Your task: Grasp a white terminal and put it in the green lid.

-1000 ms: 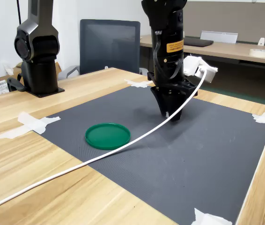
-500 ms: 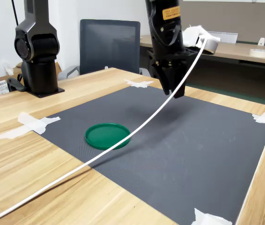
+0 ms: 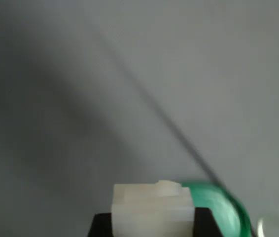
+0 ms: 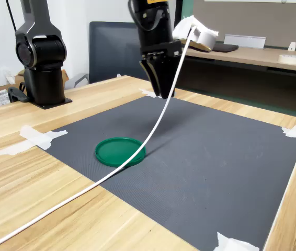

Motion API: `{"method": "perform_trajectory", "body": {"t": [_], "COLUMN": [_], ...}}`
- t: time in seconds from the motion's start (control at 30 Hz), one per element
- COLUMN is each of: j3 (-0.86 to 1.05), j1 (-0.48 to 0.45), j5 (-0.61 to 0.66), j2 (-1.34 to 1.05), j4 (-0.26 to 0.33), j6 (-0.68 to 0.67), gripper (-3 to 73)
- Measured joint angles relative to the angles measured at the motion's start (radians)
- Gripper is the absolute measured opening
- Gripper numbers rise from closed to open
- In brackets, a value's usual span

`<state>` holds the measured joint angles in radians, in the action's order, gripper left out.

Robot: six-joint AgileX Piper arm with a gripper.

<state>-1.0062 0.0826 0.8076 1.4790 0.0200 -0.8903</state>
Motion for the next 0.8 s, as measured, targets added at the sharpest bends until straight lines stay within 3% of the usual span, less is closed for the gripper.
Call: {"method": "perform_trajectory", "body": {"t": [0.47,0.8], "j3": [0.015,0.015], "j1": [-0.290,-0.323], "j5": [0.002,0.052], "j2": [-0.022,0.068], "j4": [0.011,0.027], "j6": [-0.194,-0.280], "gripper": [25.3,25.3]}}
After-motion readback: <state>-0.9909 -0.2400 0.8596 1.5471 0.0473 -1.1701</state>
